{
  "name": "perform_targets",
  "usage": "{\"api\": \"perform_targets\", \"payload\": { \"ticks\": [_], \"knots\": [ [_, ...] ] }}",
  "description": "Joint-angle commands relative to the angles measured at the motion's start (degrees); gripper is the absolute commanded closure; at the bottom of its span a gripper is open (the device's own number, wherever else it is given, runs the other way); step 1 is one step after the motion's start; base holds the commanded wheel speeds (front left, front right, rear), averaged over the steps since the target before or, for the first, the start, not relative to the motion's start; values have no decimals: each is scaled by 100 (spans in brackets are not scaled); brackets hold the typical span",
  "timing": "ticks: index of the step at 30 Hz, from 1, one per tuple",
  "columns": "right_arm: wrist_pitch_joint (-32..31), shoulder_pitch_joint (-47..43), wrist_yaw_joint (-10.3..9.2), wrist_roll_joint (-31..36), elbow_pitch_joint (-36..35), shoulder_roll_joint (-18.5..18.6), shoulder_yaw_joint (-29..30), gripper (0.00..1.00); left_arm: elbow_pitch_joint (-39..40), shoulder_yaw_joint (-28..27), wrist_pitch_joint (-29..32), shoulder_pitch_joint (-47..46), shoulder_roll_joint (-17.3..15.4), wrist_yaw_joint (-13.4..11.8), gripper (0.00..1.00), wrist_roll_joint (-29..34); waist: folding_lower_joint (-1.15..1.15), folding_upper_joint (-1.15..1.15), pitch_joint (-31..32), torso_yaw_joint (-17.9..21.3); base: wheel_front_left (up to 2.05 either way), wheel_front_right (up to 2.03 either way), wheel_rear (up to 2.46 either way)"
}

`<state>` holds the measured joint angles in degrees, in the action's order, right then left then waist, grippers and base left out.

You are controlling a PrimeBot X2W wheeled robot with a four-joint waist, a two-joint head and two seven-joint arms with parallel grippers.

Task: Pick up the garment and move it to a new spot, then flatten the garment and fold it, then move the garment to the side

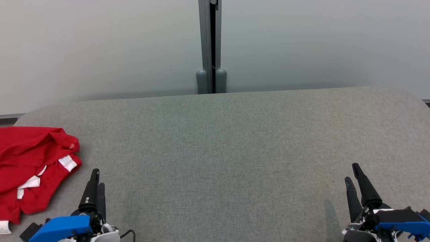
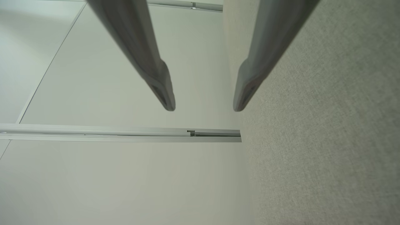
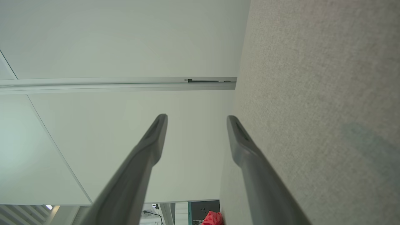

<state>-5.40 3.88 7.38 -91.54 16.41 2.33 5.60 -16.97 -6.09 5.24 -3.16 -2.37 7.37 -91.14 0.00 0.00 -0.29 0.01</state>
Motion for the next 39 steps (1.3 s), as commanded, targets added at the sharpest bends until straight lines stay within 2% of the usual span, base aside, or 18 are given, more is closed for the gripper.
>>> {"api": "perform_targets", "payload": {
  "ticks": [1, 10, 32, 39],
  "knots": [
    [82, 159, 3, 117, -97, 72, -72, 0, 67, 33, -75, -198, -52, 5, 0, 154, 0, 0, -5, 1, 0, 0, 0],
    [335, 313, 5, 819, -27, 145, -227, 0, -7, 54, -320, -298, -53, 7, 0, 1085, 0, 0, -46, 13, 0, 0, 0],
    [841, 594, 8, 3439, 249, 141, -506, 0, -245, 84, -825, -435, -44, -15, 0, 3614, 0, 0, -166, 35, 0, 0, 0],
    [963, 600, 8, 4089, 314, 121, -522, 0, -283, 142, -946, -422, -46, -86, 0, 4181, 0, 0, -169, 33, 0, 0, 0]
  ]
}}
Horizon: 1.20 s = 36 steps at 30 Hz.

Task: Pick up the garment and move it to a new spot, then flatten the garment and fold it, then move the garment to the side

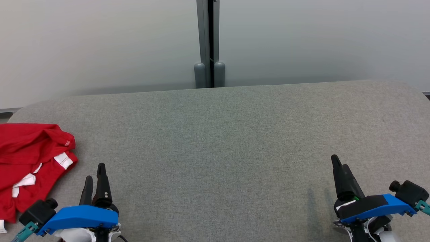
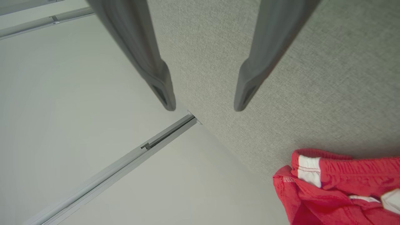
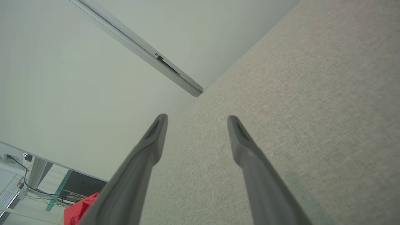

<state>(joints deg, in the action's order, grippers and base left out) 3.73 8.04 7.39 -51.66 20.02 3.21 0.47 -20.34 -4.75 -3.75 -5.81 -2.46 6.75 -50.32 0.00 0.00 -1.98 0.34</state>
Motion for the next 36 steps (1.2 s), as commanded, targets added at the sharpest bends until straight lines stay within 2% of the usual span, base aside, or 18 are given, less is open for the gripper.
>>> {"api": "perform_targets", "payload": {
  "ticks": [1, 23, 36],
  "knots": [
    [69, 182, 7, 210, -40, 28, -3, 0, 51, 16, -67, -155, -38, -34, 0, 184, 0, 0, 0, -1, 0, 0, 0],
    [447, 181, 10, 2074, -49, -38, 106, 0, -15, 291, -443, -133, -45, -208, 0, 1996, 0, 0, 15, -40, 0, 0, 0],
    [632, 164, 11, 2904, 18, -37, 55, 0, -76, 502, -631, -70, -106, -249, 0, 2883, 0, 0, 46, -21, 0, 0, 0]
  ]
}}
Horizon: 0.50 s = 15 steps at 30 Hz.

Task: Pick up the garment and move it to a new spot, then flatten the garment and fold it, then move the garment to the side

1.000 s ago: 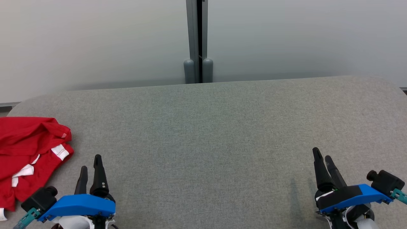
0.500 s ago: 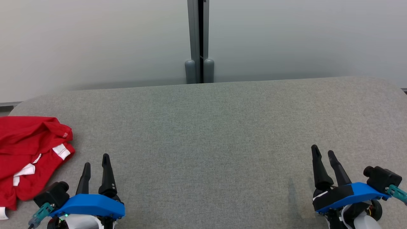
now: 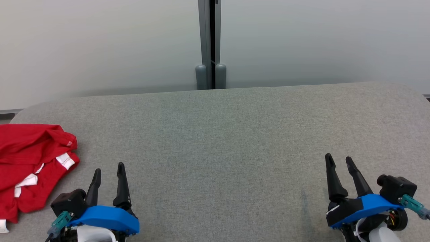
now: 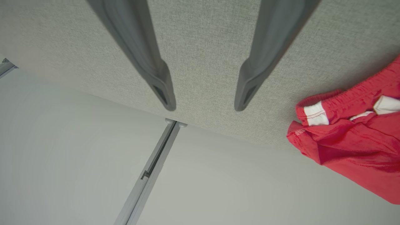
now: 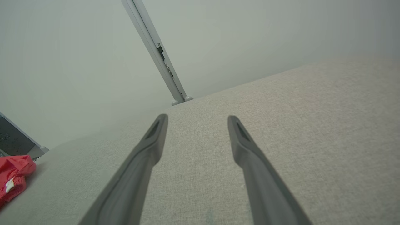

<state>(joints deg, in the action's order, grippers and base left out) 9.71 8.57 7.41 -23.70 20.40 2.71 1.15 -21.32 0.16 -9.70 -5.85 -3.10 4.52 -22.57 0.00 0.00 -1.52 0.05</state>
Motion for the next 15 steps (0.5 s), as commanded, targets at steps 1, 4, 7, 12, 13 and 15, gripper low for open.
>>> {"api": "perform_targets", "payload": {
  "ticks": [1, 4, 7, 12, 13, 15],
  "knots": [
    [52, 111, 9, 165, -2, 14, -22, 0, 0, 30, -54, -57, -45, -39, 0, 170, 0, 0, 1, 13, 0, 0, 0],
    [92, 96, 9, 349, 61, 15, -40, 0, -64, 85, -93, -35, -59, -68, 0, 350, 0, 0, 8, 21, 0, 0, 0],
    [130, 63, 10, 496, 129, 16, -50, 0, -120, 135, -132, -26, -68, -96, 0, 507, 0, 0, 19, 14, 0, 0, 0],
    [194, 13, 10, 731, 215, 18, -6, 0, -205, 193, -195, -12, -66, -142, 0, 745, 0, 0, 53, -3, 0, 0, 0],
    [211, 9, 10, 784, 228, 19, 7, 0, -218, 202, -210, -7, -64, -156, 0, 789, 0, 0, 61, -5, 0, 0, 0],
    [236, 4, 10, 881, 247, 20, 48, 0, -247, 198, -235, 10, -58, -187, 0, 860, 0, 0, 75, -8, 0, 0, 0]
  ]
}}
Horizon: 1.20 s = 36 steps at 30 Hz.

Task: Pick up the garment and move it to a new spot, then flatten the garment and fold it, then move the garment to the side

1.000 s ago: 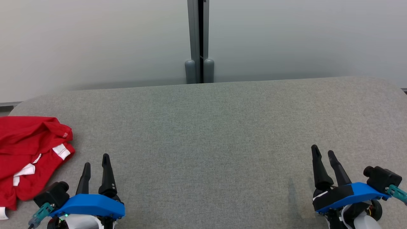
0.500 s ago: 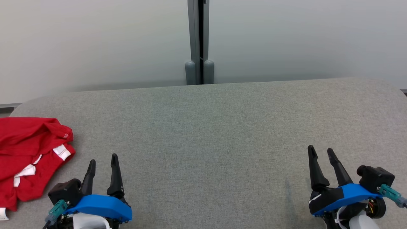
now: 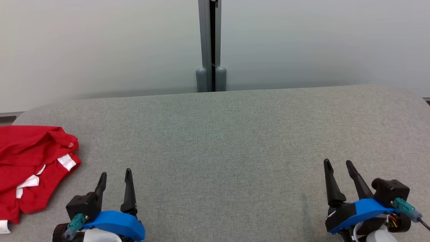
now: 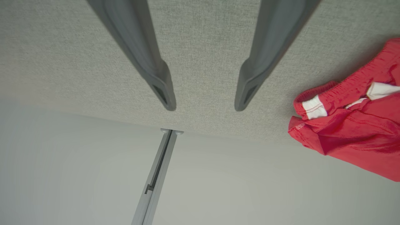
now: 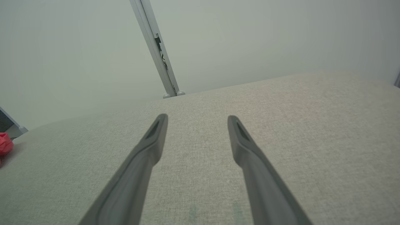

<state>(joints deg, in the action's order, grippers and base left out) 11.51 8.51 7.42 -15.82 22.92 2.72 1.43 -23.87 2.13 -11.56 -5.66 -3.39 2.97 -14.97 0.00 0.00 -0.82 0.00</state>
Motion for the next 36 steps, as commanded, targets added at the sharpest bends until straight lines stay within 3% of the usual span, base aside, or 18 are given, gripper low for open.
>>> {"api": "perform_targets", "payload": {
  "ticks": [1, 28, 36],
  "knots": [
    [64, 9, 9, 141, -1, 18, 35, 0, -3, 10, -58, 0, -26, -39, 0, 142, 0, 0, 12, -3, 0, 0, 0],
    [356, 103, 7, 1144, 268, 29, 43, 0, -242, -172, -344, 92, 35, -149, 0, 1085, 0, 0, -3, -30, 0, 0, 0],
    [377, 68, 7, 1296, 281, 25, 6, 0, -253, -155, -373, 18, 41, -113, 0, 1195, 0, 0, -66, -234, 0, 0, 0]
  ]
}}
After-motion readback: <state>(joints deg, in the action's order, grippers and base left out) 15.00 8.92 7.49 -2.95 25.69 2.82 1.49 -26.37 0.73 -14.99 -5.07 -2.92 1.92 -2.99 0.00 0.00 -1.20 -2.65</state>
